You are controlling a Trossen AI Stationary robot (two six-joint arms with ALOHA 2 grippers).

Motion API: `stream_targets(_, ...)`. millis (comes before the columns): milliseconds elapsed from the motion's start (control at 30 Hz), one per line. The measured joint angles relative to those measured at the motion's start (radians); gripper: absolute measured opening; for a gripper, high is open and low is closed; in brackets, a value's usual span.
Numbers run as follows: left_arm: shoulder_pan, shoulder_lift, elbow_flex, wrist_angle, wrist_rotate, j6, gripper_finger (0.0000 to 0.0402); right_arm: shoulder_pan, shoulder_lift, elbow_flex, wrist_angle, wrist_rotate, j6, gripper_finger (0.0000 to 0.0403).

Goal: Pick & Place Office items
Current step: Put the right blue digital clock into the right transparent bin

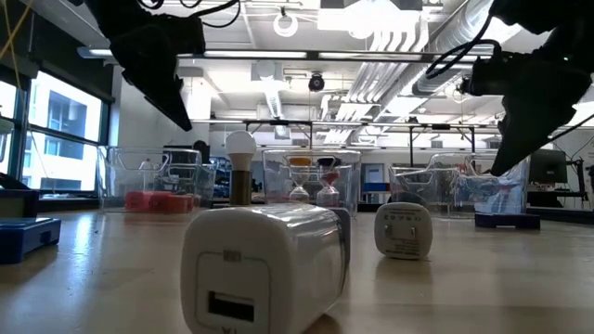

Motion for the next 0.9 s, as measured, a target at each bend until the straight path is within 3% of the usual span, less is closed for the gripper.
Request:
stream_targets(233, 0.000, 0.000, 0.000, -0.001, 0.000, 0.001, 0.0262, 0.000, 0.022, 0.001, 0.021, 0.020, -0.180, 0.0254)
stream_targets(900, 0.000, -0.001, 0.000, -0.002, 0.000, 0.012, 0.0262, -0.097, 0.292, 0.001, 0.014, 0.038, -0.253, 0.0254)
